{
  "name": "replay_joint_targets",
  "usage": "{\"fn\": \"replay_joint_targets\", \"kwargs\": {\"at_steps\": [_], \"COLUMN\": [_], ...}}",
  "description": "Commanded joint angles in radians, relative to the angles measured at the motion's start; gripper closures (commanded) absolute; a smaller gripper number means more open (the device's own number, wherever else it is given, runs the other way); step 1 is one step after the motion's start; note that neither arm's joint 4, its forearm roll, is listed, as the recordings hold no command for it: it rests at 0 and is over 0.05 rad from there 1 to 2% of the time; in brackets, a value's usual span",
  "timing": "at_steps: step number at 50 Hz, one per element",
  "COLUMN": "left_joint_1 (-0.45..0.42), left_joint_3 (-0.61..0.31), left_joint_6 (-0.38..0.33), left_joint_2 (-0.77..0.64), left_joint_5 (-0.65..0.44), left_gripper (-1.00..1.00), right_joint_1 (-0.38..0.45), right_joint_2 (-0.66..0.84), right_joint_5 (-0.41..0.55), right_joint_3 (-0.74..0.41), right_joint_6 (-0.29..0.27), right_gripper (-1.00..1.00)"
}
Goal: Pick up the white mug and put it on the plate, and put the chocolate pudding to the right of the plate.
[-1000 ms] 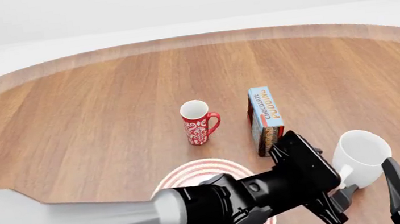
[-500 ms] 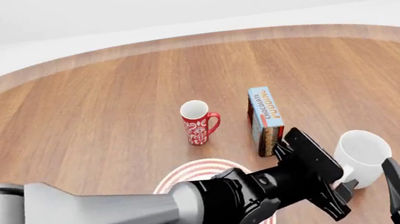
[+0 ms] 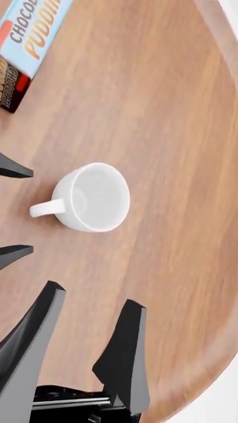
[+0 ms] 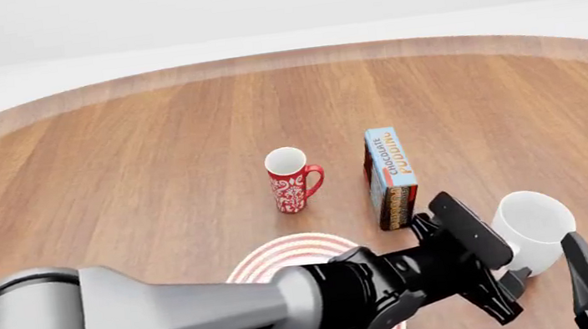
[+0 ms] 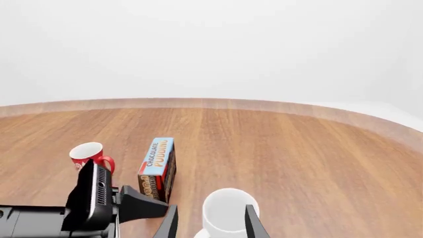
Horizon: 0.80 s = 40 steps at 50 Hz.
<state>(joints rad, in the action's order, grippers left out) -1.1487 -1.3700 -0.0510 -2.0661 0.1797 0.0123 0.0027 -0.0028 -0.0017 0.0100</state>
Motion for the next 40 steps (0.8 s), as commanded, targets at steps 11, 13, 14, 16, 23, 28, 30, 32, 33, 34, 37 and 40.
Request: {"fn": "replay_joint_targets", "kwargs": {"at_steps": [11, 13, 14, 16, 23, 28, 30, 32, 33, 34, 37, 40], "left_joint_1": [0.014, 0.015, 0.016, 0.016, 0.02, 0.021, 0.02, 0.018, 0.017, 0.016, 0.015, 0.015], "left_joint_3": [-0.074, -0.078, -0.084, -0.09, -0.111, -0.122, -0.127, -0.129, -0.131, -0.132, -0.137, -0.139], "left_joint_6": [0.008, 0.007, 0.007, 0.008, 0.011, 0.013, 0.014, 0.015, 0.016, 0.017, 0.019, 0.02], "left_joint_2": [-0.08, -0.083, -0.087, -0.091, -0.113, -0.12, -0.123, -0.126, -0.129, -0.131, -0.137, -0.14], "left_joint_5": [-0.027, -0.029, -0.032, -0.034, -0.039, -0.045, -0.046, -0.046, -0.046, -0.045, -0.045, -0.045], "left_gripper": [-1.0, -1.0, -1.0, -1.0, -1.0, -1.0, -1.0, -1.0, -1.0, -1.0, -1.0, -1.0], "right_joint_1": [0.002, 0.002, 0.002, 0.002, 0.002, 0.002, 0.001, 0.002, 0.001, 0.002, 0.002, 0.002], "right_joint_2": [-0.001, -0.001, -0.001, -0.001, -0.001, -0.001, -0.001, -0.001, -0.001, -0.001, -0.001, -0.001], "right_joint_5": [0.0, 0.0, 0.0, -0.001, 0.0, 0.0, 0.0, 0.0, 0.0, -0.001, 0.0, 0.0], "right_joint_3": [0.0, 0.0, 0.0, 0.0, 0.0, 0.0, 0.0, 0.0, 0.0, 0.0, 0.0, 0.0], "right_joint_6": [-0.001, -0.001, -0.001, -0.001, 0.0, 0.0, 0.0, 0.0, 0.0, -0.001, 0.0, 0.0], "right_gripper": [-1.0, -1.0, -1.0, -1.0, -1.0, -1.0, -1.0, -1.0, -1.0, -1.0, -1.0, -1.0]}}
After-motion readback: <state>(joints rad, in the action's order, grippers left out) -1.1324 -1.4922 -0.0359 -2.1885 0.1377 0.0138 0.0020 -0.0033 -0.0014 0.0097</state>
